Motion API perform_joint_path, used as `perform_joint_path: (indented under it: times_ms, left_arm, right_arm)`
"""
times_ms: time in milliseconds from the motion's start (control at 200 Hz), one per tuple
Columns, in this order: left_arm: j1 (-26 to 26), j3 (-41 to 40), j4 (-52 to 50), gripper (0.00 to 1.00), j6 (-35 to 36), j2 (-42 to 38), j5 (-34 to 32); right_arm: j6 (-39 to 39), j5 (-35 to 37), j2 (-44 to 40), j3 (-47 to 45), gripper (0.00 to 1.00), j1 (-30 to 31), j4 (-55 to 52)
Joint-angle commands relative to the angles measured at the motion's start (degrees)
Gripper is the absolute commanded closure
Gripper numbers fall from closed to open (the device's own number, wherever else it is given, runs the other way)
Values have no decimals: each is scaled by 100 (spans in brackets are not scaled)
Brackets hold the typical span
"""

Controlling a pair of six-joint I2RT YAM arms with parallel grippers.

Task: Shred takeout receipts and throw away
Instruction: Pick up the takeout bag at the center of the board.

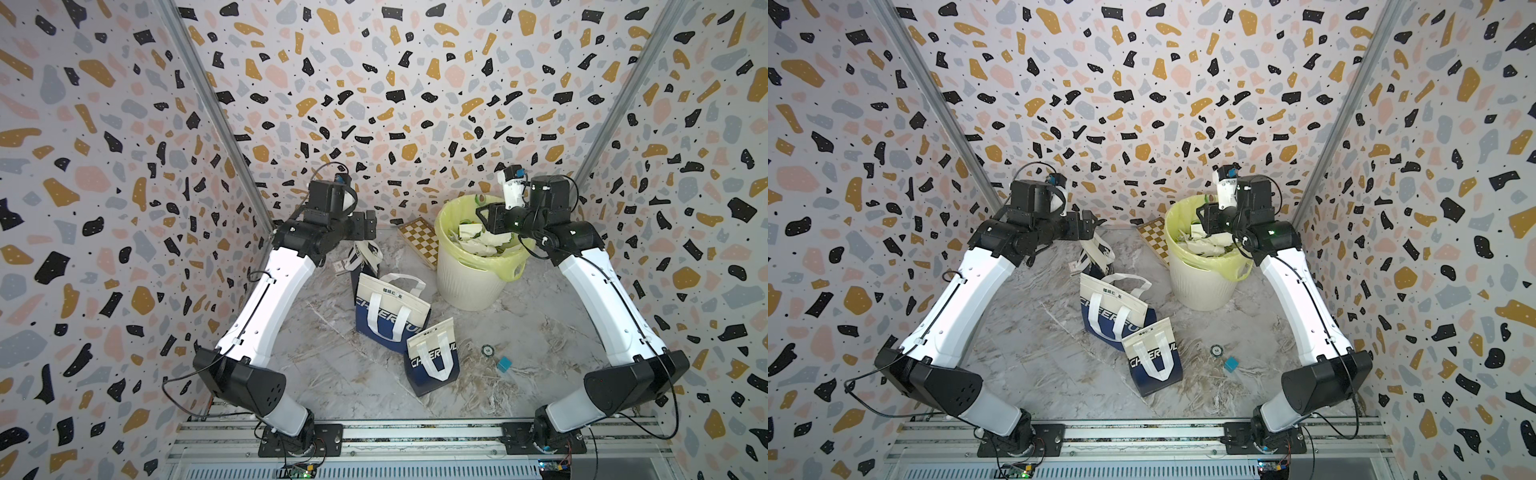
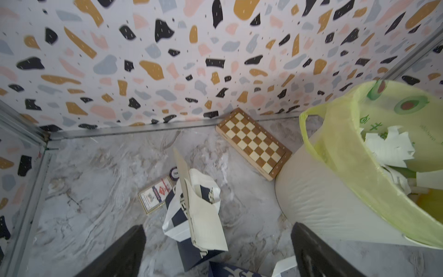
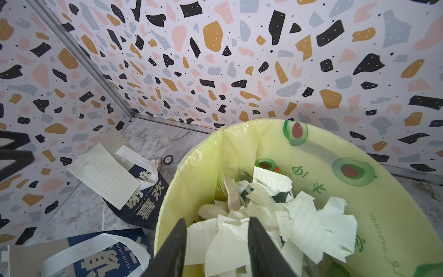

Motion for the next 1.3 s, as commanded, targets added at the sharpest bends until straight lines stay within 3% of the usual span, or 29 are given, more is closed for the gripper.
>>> perform_joint_path:
  times_ms: [0,220,476,596,686,867,1017,1177,1298]
  left_arm:
    - [33,34,-159,5,-318,300,-166]
    - [147,247,7,24,-343,988,-123]
    - [175,-368,585,66,-212,747,-282]
    - [199,-973,1409,86,173,392,-115]
    - [300,-1377,2018,91,448,222,319]
    - [399,-1437,2431,100,1024,291,1310]
    - [596,-1544,2824,98,1395,348,2467]
    - [915,-1361,2836,100,1611,484,3832]
    - [1000,-1578,3228,100,1863,365,4483]
  right_arm:
    - [-269,294,-327,181,55,-22,-150]
    - [-360,360,-501,121,55,-17,-159]
    - [-493,226,-599,102,55,12,-90]
    - [-1138,-241,-532,26,55,321,-50]
    - [-1543,-671,-442,-133,56,621,93]
    - [-2105,-1328,-151,-261,56,1090,509]
    - [-2766,-2171,202,-295,56,1408,777]
    - [-3119,-2550,758,-327,56,1644,1111]
    - [-3192,-2668,1226,-121,55,1671,1257]
